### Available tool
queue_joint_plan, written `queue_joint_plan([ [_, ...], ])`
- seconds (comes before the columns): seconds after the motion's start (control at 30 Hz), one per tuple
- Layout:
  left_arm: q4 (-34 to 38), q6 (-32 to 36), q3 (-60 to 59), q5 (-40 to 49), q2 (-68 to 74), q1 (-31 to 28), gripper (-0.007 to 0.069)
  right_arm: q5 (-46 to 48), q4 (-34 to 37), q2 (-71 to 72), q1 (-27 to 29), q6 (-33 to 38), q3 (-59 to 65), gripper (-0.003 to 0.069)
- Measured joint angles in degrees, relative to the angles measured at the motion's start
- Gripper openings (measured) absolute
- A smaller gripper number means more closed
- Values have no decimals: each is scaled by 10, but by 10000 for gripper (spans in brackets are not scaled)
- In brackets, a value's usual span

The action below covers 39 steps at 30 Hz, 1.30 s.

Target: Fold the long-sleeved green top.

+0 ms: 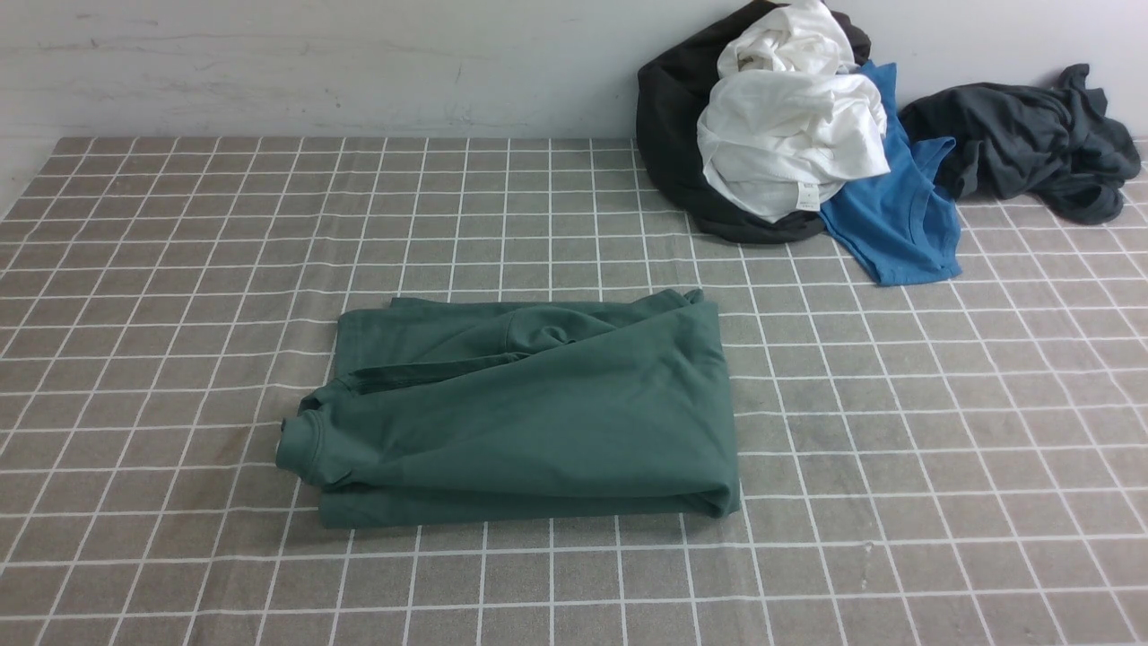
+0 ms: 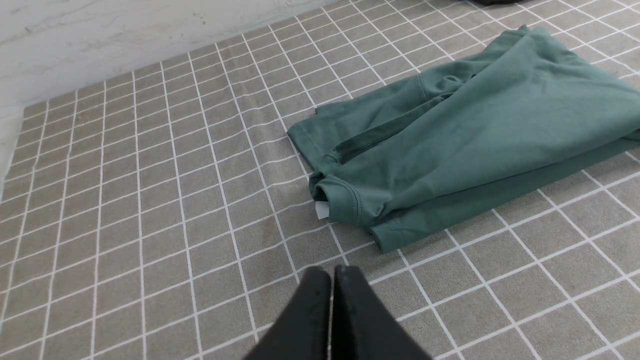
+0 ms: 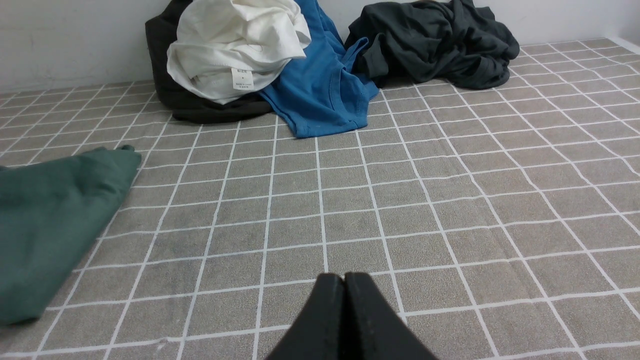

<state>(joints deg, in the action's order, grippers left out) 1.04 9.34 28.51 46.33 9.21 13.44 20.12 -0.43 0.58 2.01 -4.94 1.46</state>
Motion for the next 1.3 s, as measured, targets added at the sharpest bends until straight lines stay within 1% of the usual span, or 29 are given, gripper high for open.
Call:
queue_joint_plan([
  [0.4,-10,0,-5,-11,0,0,-7,0,0,0,0,0,0,-15],
  [0.5,-6,0,-35,-83,-2,-3,-7,0,0,0,0,0,0,-15],
  [0.6,-4,0,-99,-204,-21,-33,-7,0,0,0,0,0,0,-15],
  [0.63,-4,0,-109,-222,-22,-35,-7,0,0,0,0,0,0,-15],
  [0.67,-3,0,-150,-288,-40,-60,-7,0,0,0,0,0,0,-15],
  [0.7,-3,0,-171,-316,-50,-68,-7,0,0,0,0,0,0,-15],
  [0.73,-3,0,-176,-322,-52,-74,-7,0,0,0,0,0,0,-15],
  [0.77,-3,0,-211,-358,-71,-91,-7,0,0,0,0,0,0,-15],
  [0.8,-3,0,-234,-366,-81,-99,-7,0,0,0,0,0,0,-15],
  [0.9,-3,0,-287,-368,-98,-119,-7,1,0,0,0,0,0,-15],
  [0.97,-3,0,-296,-359,-98,-121,-7,1,-2,0,0,0,0,-15],
  [1.13,15,-14,-301,-262,-98,-122,-7,1,-2,0,0,0,0,-15],
  [1.3,20,-16,-300,-258,-98,-122,-7,1,-2,0,0,1,0,-15],
])
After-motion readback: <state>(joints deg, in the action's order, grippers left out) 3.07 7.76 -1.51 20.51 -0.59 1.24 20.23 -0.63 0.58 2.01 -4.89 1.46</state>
